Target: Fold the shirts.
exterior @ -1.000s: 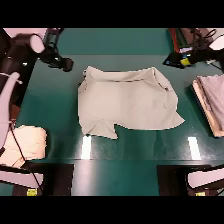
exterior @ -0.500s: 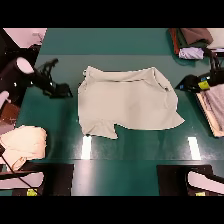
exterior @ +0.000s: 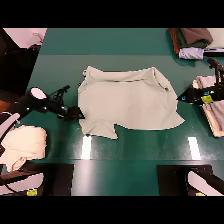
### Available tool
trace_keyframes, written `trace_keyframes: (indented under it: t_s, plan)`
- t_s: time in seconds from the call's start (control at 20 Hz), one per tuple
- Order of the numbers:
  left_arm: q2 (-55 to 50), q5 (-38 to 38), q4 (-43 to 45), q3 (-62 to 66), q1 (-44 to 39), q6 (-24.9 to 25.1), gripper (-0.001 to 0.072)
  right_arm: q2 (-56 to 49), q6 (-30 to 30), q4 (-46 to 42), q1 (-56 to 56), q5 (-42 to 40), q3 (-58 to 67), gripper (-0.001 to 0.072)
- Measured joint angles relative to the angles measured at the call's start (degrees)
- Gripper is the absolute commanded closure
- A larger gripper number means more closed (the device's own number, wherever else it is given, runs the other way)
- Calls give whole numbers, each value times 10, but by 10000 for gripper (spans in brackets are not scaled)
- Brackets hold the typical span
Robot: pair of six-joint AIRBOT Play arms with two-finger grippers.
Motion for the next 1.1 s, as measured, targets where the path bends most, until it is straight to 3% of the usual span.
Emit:
trace_keyframes:
  t_s: [0.05, 0.1, 0.15, 0.6, 0.8, 1.1]
  plan:
    - [1, 3, -4, -4, -8, 0, 343, 3, 0, 0, 0, 0, -2, 295]
    - [1, 7, -4, -7, -14, -1, 586, 5, 0, 0, -1, 2, -3, 295]
    - [1, 9, -3, -9, -17, -3, 677, 6, 0, -1, -4, 6, -4, 296]
    - [38, 10, 0, 51, -28, -12, 681, -1, 0, -5, -172, 47, -77, 265]
    - [56, 10, 2, 71, -28, -12, 681, -52, -13, 2, -228, 16, -162, 267]
    - [63, 5, 3, 78, -28, -13, 681, -114, -48, 80, -228, -52, -202, 289]
